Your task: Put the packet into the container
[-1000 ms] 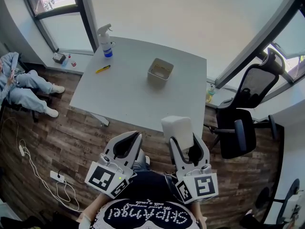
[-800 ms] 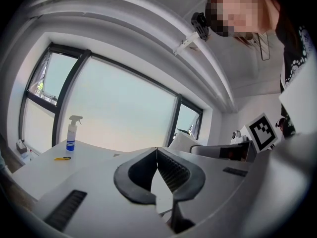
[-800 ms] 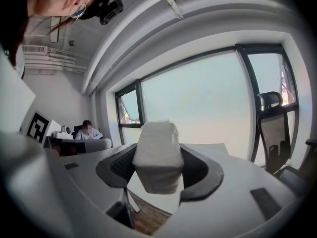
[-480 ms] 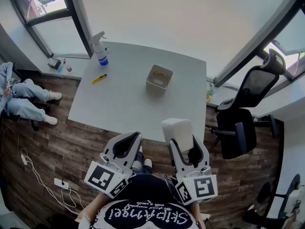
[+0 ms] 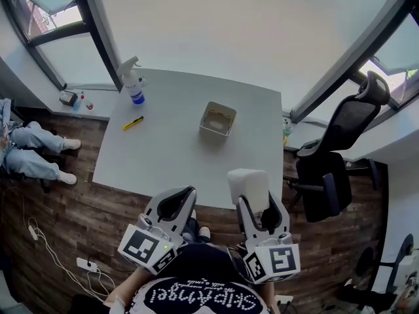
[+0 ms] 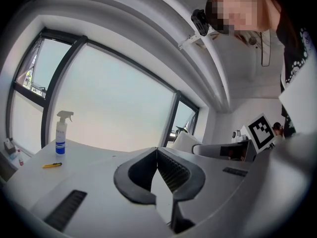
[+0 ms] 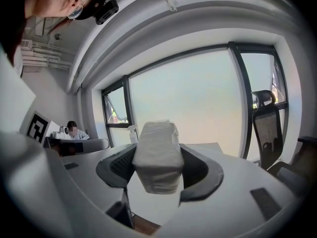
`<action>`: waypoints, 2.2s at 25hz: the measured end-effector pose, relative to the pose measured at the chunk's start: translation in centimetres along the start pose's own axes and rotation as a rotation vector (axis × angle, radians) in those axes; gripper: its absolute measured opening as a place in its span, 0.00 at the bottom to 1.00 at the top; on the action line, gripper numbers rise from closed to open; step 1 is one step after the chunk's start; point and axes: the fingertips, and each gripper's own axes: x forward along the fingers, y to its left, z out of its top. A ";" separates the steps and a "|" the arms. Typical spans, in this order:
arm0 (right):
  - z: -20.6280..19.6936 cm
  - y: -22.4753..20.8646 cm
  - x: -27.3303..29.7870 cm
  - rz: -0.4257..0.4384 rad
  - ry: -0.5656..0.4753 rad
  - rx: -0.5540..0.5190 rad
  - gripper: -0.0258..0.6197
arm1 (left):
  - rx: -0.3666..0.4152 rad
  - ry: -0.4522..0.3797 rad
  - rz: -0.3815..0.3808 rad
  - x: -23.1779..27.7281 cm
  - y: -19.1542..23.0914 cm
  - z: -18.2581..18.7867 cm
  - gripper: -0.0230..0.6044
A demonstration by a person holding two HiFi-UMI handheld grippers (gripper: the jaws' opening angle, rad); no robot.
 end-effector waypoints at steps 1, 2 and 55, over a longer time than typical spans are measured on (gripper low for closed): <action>0.2 0.1 0.3 -0.003 -0.008 -0.003 0.44 | 0.006 -0.005 0.000 0.1 0.4 0.2 0.05; 0.4 0.2 0.6 -0.005 -0.017 -0.005 0.44 | 0.012 -0.010 -0.001 0.1 0.7 0.4 0.05; 2.2 -5.4 7.5 0.033 0.018 -0.015 0.44 | -0.005 -0.010 0.020 9.0 3.0 1.7 0.05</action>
